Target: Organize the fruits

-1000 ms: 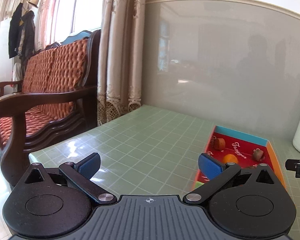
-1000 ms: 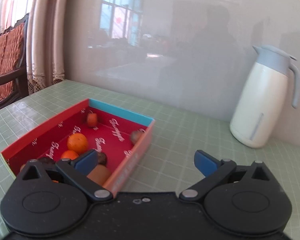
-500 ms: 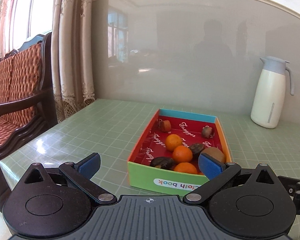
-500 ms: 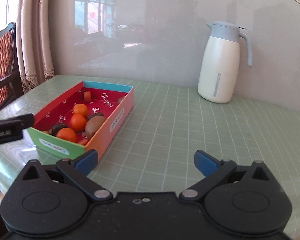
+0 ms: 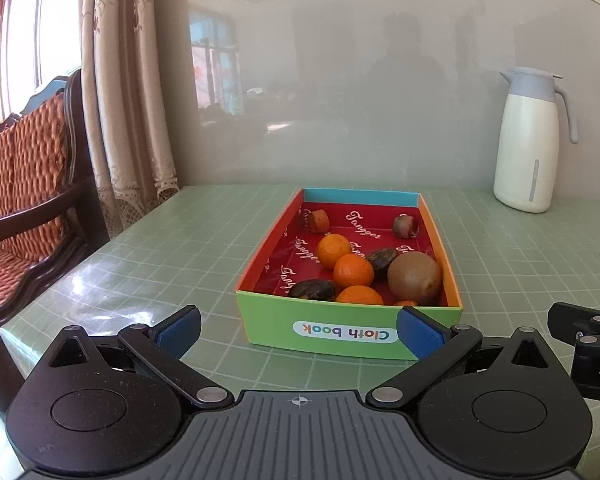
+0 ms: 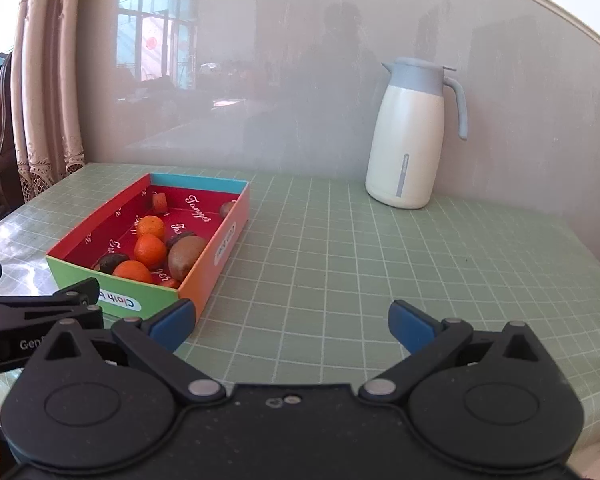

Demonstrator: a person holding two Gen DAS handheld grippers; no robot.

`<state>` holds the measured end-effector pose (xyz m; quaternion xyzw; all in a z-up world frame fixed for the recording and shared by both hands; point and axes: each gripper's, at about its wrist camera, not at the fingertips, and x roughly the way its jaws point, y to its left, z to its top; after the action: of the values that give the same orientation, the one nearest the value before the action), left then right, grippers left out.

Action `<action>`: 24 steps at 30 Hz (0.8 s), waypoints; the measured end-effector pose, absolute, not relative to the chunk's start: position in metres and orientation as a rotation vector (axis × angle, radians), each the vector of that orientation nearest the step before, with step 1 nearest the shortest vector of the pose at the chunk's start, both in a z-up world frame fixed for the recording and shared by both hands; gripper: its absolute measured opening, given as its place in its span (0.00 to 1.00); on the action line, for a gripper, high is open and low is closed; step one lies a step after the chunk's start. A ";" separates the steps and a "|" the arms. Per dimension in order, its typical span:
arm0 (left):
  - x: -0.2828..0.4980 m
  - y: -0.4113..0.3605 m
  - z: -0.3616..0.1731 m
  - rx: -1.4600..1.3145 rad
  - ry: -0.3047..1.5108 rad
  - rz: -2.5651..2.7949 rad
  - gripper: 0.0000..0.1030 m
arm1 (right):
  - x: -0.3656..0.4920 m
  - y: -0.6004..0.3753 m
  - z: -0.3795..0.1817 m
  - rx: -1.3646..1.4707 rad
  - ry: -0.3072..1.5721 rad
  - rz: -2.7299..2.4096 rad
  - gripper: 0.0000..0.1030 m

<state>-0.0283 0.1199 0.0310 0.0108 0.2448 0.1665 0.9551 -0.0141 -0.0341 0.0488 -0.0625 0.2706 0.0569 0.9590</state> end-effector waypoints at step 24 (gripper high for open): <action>-0.030 0.124 0.030 -0.004 0.499 0.337 1.00 | -0.008 -0.031 0.041 -0.131 0.584 0.117 1.00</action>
<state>-0.0297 0.1245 0.0302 -0.0022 0.2456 0.1659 0.9551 -0.0083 -0.0311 0.0405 -0.0645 0.2874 0.0578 0.9539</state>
